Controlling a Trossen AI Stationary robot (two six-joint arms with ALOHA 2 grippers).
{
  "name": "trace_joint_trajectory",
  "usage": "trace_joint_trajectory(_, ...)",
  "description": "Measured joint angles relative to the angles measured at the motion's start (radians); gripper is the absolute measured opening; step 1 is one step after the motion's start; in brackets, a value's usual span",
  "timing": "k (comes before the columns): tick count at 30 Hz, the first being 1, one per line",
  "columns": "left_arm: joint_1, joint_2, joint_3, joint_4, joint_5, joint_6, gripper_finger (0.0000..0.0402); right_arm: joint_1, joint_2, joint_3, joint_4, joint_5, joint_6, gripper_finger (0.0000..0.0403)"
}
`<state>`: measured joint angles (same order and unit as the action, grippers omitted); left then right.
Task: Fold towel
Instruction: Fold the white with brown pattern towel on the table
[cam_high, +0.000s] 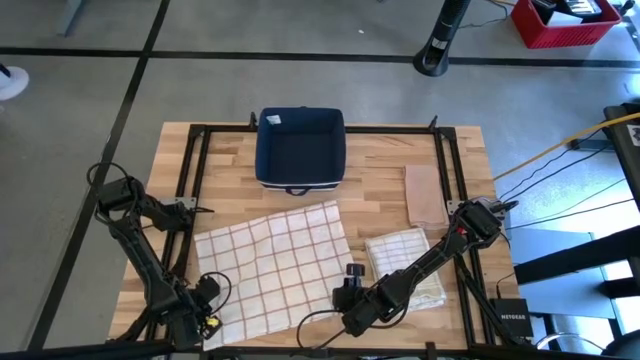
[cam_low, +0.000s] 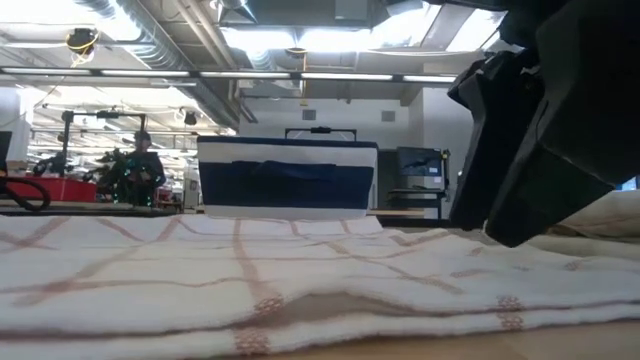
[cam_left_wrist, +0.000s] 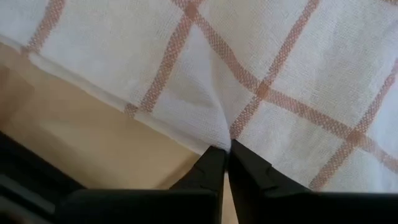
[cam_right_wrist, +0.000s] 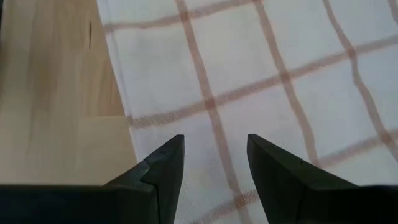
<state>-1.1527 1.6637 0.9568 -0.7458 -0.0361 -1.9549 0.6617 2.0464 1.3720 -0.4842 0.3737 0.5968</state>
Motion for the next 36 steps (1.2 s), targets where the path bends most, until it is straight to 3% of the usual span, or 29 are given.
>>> trace_joint_trajectory(7,-0.01,-0.004,0.007,0.036,0.032,-0.022,0.0004,0.0,0.0,0.0,-0.071,0.0,0.029,0.0179)
trace_joint_trajectory(11,-0.009,-0.003,-0.005,0.017,-0.024,0.044,0.002,0.0,0.0,0.0,-0.066,0.0,0.031,0.0179)
trace_joint_trajectory(18,-0.003,-0.003,-0.045,-0.002,-0.045,0.037,0.008,0.0,0.0,0.0,-0.068,0.0,0.033,0.0179)
trace_joint_trajectory(23,0.014,-0.027,-0.032,0.033,0.024,0.041,0.012,-0.001,0.0,0.022,-0.114,-0.012,0.034,0.0179)
trace_joint_trajectory(27,0.017,-0.054,0.021,0.021,-0.076,0.094,0.0127,-0.003,-0.002,0.099,-0.205,-0.005,0.023,0.0179)
trace_joint_trajectory(31,0.022,-0.062,0.042,-0.023,-0.22,0.087,0.0127,-0.011,-0.003,0.155,-0.217,0.113,-0.05,0.0179)
trace_joint_trajectory(33,0.02,-0.058,0.034,-0.038,-0.222,0.056,0.0127,-0.027,-0.004,0.16,-0.185,0.157,-0.09,0.0179)
trace_joint_trajectory(36,0.008,-0.051,0.0,-0.052,-0.209,-0.015,0.0127,-0.064,-0.003,0.133,-0.109,0.141,-0.137,0.0179)
